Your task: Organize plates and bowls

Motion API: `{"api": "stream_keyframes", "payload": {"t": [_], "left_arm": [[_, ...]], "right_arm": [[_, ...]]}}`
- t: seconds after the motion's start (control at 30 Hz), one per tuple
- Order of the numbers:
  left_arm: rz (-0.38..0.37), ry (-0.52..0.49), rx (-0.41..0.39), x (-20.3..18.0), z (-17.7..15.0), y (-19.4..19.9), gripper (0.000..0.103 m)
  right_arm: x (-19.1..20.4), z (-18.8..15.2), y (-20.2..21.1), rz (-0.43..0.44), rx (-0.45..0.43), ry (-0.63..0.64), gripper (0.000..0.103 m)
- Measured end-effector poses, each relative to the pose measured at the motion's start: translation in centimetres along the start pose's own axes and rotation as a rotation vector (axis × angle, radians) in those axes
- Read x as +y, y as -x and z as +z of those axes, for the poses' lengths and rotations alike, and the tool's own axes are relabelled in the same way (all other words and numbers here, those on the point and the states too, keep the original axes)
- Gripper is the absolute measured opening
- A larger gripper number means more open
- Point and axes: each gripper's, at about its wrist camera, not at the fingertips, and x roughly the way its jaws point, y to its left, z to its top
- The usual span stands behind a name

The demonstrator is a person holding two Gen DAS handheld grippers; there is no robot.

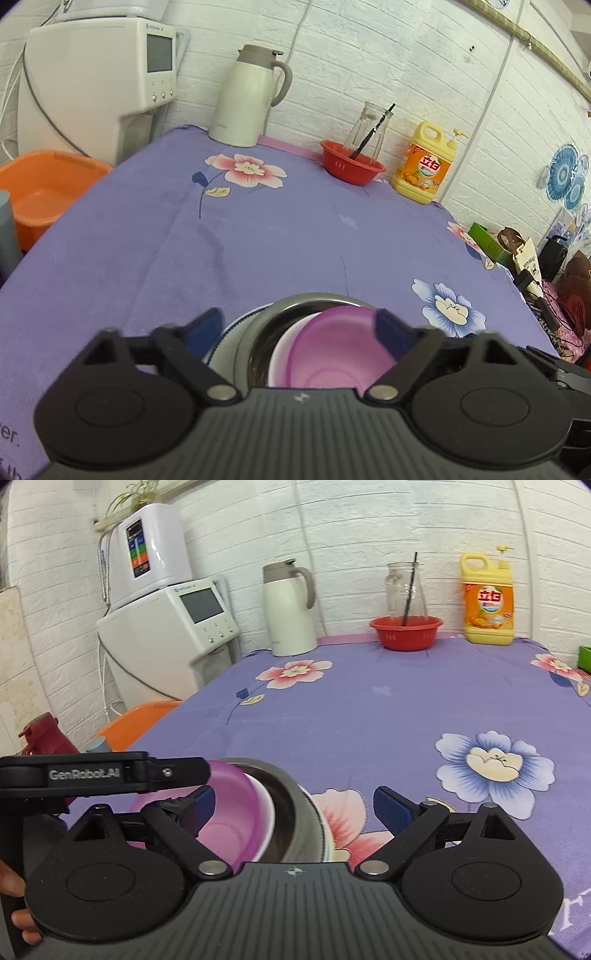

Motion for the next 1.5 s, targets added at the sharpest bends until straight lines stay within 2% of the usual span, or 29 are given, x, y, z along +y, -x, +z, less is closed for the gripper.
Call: {"api": "stream_keyframes", "payload": {"t": [0.13,0.33,0.43,0.6,0.8,0.93,1.1,1.2,1.4,1.5], "left_arm": [[-0.010,-0.012,-0.027,-1.1,-0.1,1.3,0.095],[0.033,0.011,-0.083,-3.1,-0.7,3.8,0.095],[0.055,-0.018,-0.109,-4.0,-1.6,4.6,0.095],[0.053,-0.021,-0.121,-5.1,-3.1,5.9,0.095],[0.032,-0.075,-0.119,-6.7,-5.3,7.8,0.095],[0.035,-0.105,-0.093,-7.2,-7.0,8.6,0.095],[0.052,-0.131,-0.109,-7.5,-9.5,10.5,0.095],[0.095,-0.163,-0.128,-8.0,-10.6,11.9,0.095],[0.109,-0.210,-0.172,-9.1,-11.5,13.3,0.095],[0.116,-0.222,-0.171,-9.4,-11.5,13.3,0.095]], "right_arm": [[-0.7,0.3,1.0,-0.014,-0.018,-0.017,0.103],[-1.6,1.3,2.8,-0.074,-0.065,0.040,0.103],[-2.7,1.1,3.6,-0.125,-0.079,-0.017,0.103],[-3.4,-1.5,5.5,-0.192,-0.052,-0.169,0.103],[-3.2,-4.1,8.2,-0.219,-0.041,-0.240,0.103],[-2.7,-5.5,10.3,-0.215,-0.085,-0.241,0.103],[-2.0,-7.1,12.0,-0.249,-0.105,-0.234,0.103],[-1.5,-8.2,13.4,-0.260,-0.118,-0.225,0.103],[-0.9,-10.6,15.5,-0.312,-0.136,-0.180,0.103],[-1.2,-10.8,15.5,-0.307,-0.127,-0.174,0.103]]}}
